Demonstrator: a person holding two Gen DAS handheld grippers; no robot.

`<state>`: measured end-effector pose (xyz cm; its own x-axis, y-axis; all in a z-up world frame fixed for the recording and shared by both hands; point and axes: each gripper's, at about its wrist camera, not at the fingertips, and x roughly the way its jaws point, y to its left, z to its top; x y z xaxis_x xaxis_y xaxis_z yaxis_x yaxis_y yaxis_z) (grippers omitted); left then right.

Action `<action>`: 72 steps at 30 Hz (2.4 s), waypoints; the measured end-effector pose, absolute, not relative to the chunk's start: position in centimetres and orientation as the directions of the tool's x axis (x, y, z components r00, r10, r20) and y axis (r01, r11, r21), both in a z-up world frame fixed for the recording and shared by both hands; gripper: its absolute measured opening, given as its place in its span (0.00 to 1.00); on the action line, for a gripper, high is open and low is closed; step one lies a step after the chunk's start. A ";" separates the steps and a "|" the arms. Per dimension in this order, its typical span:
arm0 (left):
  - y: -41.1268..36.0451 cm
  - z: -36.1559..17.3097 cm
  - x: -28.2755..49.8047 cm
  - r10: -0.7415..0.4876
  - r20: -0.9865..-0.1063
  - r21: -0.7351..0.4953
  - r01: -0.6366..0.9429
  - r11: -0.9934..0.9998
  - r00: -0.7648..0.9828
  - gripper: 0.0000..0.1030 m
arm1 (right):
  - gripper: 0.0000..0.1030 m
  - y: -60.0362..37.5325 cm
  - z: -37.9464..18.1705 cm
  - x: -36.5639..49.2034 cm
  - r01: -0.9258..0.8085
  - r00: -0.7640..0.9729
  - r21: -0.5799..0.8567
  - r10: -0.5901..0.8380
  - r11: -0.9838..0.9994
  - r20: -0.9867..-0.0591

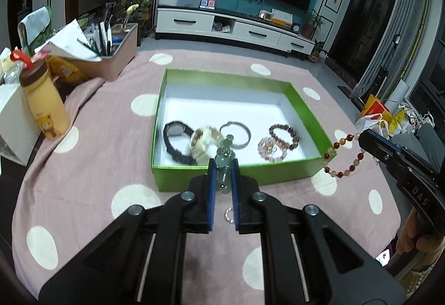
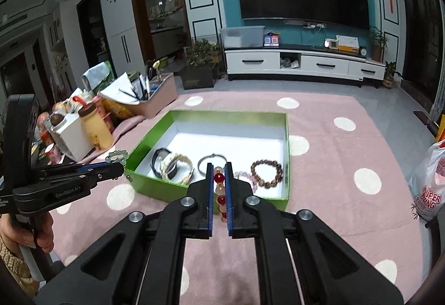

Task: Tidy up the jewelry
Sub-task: 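Carry the jade and red bead bracelets over the green box, then lower both bracelets into the box and open both tools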

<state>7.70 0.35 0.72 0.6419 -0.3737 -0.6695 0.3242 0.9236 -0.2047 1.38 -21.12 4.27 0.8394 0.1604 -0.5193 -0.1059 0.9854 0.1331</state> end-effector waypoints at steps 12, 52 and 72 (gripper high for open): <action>-0.9 3.3 10.9 -0.352 -0.654 -0.195 0.300 0.934 0.670 0.09 | 0.07 -21.8 5.6 4.4 -0.101 0.868 0.171 0.171 0.980 -0.466; -5.5 -1.9 23.6 -0.219 -0.782 -0.121 0.204 0.972 0.584 0.09 | 0.07 -25.1 0.5 14.6 -0.005 0.808 0.222 0.135 0.975 -0.573; -5.9 -3.6 24.3 -0.176 -0.823 -0.087 0.187 0.979 0.540 0.11 | 0.09 -25.7 -0.9 15.2 0.037 0.769 0.222 0.114 0.974 -0.629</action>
<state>24.27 -5.95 -3.56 0.5397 -0.1760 -0.8232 0.1869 0.9785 -0.0867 15.19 -25.70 -0.89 0.7693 0.1141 -0.6286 0.0366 0.9744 0.2217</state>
